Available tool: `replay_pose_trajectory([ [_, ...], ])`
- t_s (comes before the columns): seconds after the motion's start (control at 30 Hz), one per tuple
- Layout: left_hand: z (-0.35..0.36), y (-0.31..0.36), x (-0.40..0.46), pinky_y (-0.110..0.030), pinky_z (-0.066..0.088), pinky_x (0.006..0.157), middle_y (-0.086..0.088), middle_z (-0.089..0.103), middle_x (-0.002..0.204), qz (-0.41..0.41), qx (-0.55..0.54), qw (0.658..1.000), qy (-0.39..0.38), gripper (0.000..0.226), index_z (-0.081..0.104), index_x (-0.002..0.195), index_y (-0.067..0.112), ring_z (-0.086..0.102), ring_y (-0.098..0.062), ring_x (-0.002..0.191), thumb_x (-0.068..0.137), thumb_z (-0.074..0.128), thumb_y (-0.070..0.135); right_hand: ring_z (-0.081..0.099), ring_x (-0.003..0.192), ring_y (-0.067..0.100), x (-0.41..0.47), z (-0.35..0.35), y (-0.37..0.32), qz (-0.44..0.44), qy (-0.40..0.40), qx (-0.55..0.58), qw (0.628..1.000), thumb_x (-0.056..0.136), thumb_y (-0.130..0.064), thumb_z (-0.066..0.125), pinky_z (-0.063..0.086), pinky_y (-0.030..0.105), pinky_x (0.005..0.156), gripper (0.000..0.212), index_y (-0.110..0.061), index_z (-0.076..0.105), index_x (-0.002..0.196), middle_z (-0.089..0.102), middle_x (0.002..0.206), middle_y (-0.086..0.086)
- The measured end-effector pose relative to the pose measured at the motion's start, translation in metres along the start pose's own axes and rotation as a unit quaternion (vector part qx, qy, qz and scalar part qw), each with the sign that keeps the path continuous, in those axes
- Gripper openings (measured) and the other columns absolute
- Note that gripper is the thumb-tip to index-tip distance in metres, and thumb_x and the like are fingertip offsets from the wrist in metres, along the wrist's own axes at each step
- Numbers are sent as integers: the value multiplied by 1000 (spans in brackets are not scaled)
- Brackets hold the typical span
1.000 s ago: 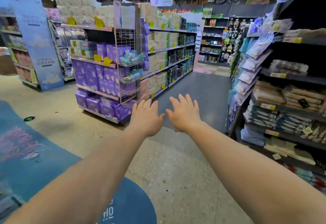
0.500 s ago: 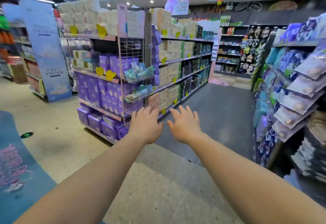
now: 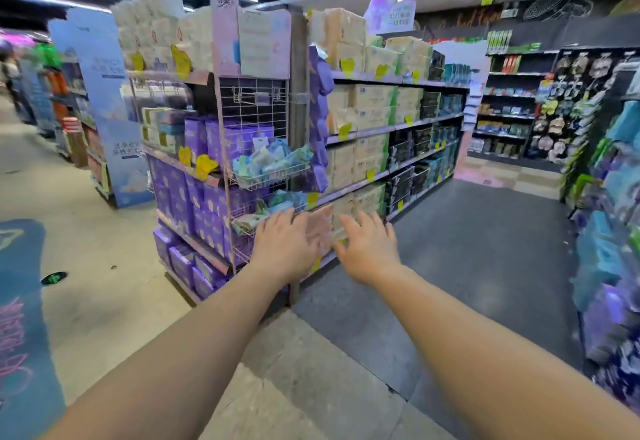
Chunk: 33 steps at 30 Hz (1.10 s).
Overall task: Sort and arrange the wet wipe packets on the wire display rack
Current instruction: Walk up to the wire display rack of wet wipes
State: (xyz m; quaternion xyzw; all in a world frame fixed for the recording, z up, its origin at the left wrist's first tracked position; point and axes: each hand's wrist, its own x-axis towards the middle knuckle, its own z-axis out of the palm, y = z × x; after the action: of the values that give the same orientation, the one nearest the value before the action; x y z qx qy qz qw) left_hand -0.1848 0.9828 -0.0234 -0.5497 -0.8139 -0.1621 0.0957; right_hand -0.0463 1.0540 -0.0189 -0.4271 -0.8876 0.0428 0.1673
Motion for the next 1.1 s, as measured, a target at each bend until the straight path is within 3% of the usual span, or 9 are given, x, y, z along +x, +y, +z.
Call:
replay_pose_trajectory([
  [0.2,34,25,104,-47,18,115,-6,32,152,-63,3,998,3,57,33,142,22,25,-27,140,92,41,46,6,147,28,120,11,71,-55,-37,18,998,97,-43,38,4,50,119,52,-31,26,146,18,159,4],
  [0.4,77,13,181,-46,11,117,-5,27,155,-130,-2,991,-1,60,28,144,24,19,-26,144,91,42,48,9,147,26,213,59,97,-101,-55,35,993,95,-47,39,7,49,118,54,-35,26,146,21,158,3],
  [0.53,113,-7,244,-49,12,118,-5,22,158,-159,-12,987,-4,64,24,147,24,17,-27,145,91,43,49,16,145,25,289,91,105,-126,-43,43,990,92,-50,42,12,51,118,54,-36,32,143,28,155,2],
  [0.67,146,-37,315,-49,11,118,-4,20,159,-182,-22,983,-10,66,21,148,24,15,-26,146,92,42,50,11,147,26,369,113,109,-139,-69,46,987,94,-46,42,9,49,118,56,-33,26,146,21,158,4],
  [0.77,162,-57,367,-49,11,118,-4,18,159,-194,-30,980,-18,65,20,148,24,14,-26,146,92,41,50,16,145,25,431,127,111,-158,-67,53,984,93,-47,42,16,48,117,56,-33,27,146,22,157,5],
  [1.1,205,-110,481,-45,22,115,-1,30,153,-238,-4,971,20,63,30,144,25,25,-23,141,88,47,50,24,142,26,582,194,98,-256,-88,90,959,93,-44,47,22,43,116,57,-28,30,146,31,153,5],
])
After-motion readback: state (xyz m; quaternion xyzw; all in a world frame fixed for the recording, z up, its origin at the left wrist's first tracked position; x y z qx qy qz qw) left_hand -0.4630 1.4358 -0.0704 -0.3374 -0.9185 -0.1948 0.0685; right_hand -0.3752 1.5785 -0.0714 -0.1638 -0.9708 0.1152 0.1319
